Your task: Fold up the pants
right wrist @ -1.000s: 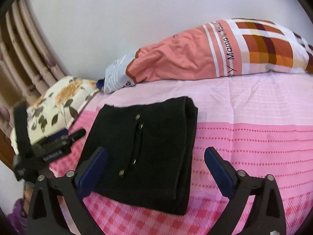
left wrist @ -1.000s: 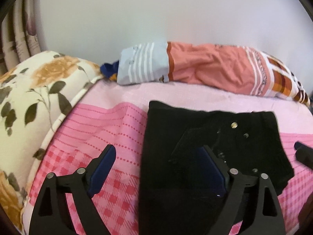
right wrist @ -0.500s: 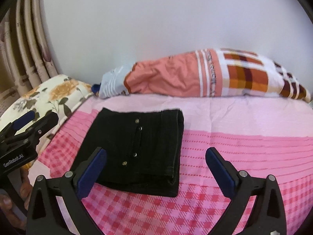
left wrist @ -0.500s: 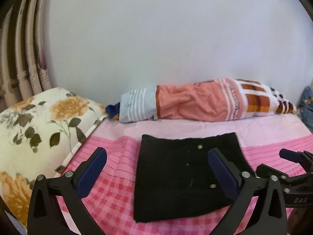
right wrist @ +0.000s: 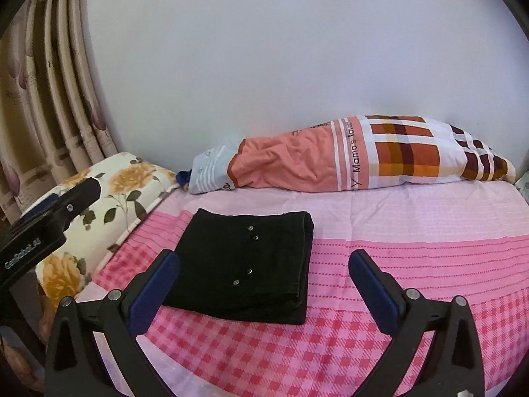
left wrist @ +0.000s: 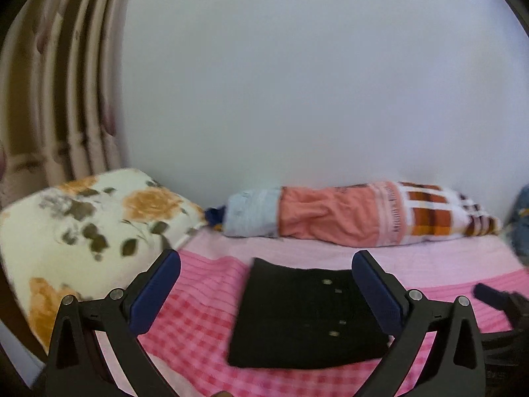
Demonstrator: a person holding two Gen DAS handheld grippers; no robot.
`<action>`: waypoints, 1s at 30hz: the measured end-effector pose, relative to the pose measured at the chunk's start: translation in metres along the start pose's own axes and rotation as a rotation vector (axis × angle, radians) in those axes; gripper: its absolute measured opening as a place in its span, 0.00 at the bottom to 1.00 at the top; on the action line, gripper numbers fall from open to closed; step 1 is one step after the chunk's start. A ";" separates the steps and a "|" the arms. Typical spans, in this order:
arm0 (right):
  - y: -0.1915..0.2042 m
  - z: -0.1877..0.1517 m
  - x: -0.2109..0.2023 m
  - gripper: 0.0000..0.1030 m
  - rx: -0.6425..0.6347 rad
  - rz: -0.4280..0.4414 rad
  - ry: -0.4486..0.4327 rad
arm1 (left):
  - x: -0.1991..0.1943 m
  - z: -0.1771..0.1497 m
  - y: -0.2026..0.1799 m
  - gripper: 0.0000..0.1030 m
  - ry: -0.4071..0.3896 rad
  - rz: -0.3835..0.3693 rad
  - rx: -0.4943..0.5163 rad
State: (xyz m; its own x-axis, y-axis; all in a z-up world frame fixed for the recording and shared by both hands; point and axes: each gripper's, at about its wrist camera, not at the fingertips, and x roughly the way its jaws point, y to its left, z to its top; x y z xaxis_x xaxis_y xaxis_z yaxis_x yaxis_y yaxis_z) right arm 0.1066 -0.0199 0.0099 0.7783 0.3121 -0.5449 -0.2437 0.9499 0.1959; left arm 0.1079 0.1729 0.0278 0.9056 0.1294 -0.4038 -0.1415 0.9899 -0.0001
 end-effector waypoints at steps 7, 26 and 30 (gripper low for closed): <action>0.003 0.001 -0.011 0.99 0.007 0.014 -0.004 | -0.016 0.004 -0.001 1.00 0.003 0.015 -0.008; 0.007 -0.002 -0.027 1.00 -0.004 0.023 -0.011 | -0.014 -0.002 0.001 1.00 0.062 0.000 -0.009; 0.007 -0.005 -0.023 1.00 -0.005 0.024 0.002 | -0.007 -0.004 0.000 1.00 0.084 -0.012 -0.002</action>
State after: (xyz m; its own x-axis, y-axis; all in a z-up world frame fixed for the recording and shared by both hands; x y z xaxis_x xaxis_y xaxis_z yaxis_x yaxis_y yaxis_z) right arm 0.0842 -0.0201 0.0199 0.7708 0.3347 -0.5422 -0.2649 0.9422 0.2051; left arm 0.1003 0.1717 0.0271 0.8706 0.1122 -0.4790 -0.1318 0.9913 -0.0073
